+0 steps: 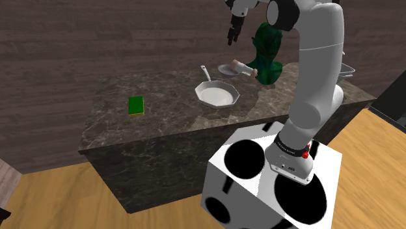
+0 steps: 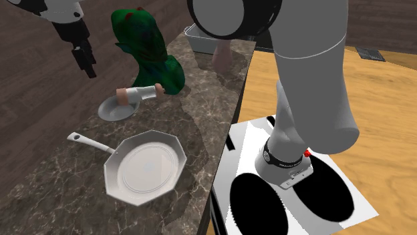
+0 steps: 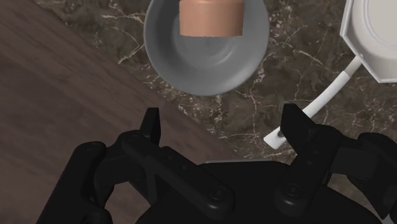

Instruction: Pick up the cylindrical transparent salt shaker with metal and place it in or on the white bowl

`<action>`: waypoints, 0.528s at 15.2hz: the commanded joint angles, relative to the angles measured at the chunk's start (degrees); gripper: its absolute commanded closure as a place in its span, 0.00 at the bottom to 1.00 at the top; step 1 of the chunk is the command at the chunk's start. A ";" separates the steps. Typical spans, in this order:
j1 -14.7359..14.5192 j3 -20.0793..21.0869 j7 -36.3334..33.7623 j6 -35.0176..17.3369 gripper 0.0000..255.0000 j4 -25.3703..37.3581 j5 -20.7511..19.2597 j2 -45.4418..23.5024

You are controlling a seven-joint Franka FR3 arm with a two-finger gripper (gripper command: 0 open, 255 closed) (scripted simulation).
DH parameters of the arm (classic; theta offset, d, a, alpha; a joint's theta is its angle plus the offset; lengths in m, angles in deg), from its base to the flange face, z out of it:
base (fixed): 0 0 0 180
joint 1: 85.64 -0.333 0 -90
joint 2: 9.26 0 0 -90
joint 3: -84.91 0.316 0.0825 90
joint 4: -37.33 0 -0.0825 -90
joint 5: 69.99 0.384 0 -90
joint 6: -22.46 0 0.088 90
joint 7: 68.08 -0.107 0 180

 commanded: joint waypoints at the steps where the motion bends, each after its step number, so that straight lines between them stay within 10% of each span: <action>1: 0.21 -0.16 -0.41 3.06 0.00 2.78 -0.30 0.34; 8: 0.37 -0.23 -0.54 4.50 0.00 4.15 -0.40 0.46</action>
